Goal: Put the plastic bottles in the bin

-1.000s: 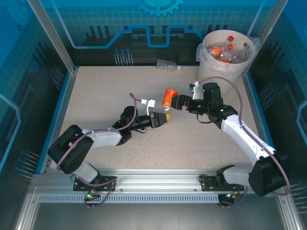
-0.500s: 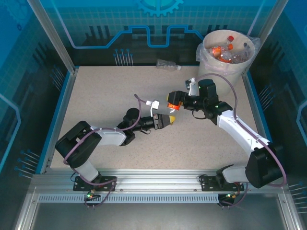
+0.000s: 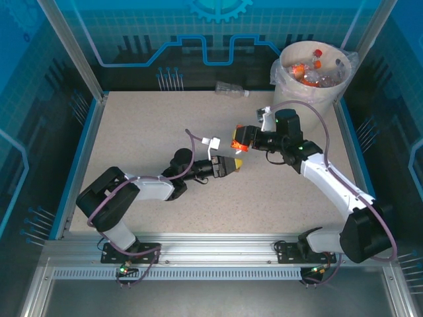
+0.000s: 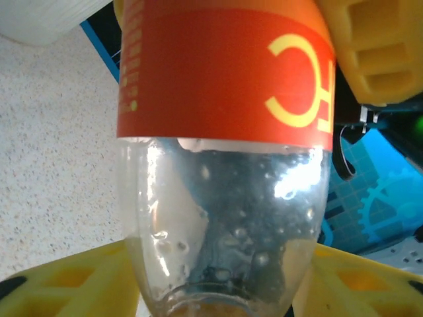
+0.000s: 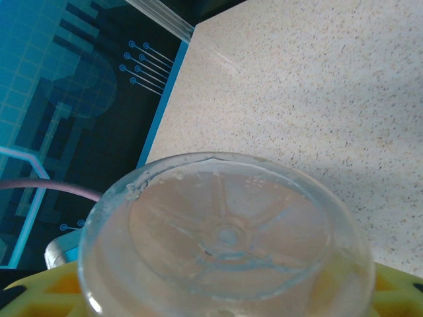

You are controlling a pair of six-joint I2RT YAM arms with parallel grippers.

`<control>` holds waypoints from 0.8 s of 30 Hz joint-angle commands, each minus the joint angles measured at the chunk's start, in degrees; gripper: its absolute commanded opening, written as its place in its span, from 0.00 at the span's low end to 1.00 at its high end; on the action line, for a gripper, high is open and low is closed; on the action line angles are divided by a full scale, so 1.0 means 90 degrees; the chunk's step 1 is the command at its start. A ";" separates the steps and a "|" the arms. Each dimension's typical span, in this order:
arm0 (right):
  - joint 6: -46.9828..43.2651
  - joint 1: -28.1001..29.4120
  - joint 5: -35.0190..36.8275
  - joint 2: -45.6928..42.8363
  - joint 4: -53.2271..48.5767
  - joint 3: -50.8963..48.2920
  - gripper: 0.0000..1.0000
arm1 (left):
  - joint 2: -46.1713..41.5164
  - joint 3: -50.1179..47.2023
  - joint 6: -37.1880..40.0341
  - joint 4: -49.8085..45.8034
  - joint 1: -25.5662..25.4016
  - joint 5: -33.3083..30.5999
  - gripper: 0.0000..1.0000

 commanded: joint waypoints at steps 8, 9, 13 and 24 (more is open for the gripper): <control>-0.1322 -0.1218 0.1128 -0.0289 -0.0841 0.1815 0.44 | -0.1480 0.0007 0.0969 -0.1827 -0.0027 -0.1190 0.99; -0.1473 -0.1385 0.1288 -0.0271 -0.0881 0.2063 0.44 | -0.1645 -0.0004 0.1100 -0.2096 -0.0025 -0.1312 0.99; -0.1896 -0.2030 0.1937 0.0019 -0.0975 0.3154 0.44 | -0.2268 -0.0057 0.1590 -0.3233 -0.0026 -0.1848 0.99; -0.1759 -0.2753 0.3703 0.2018 -0.0489 0.5577 0.43 | -0.3231 -0.0245 0.2122 -0.4533 -0.0027 -0.2767 0.99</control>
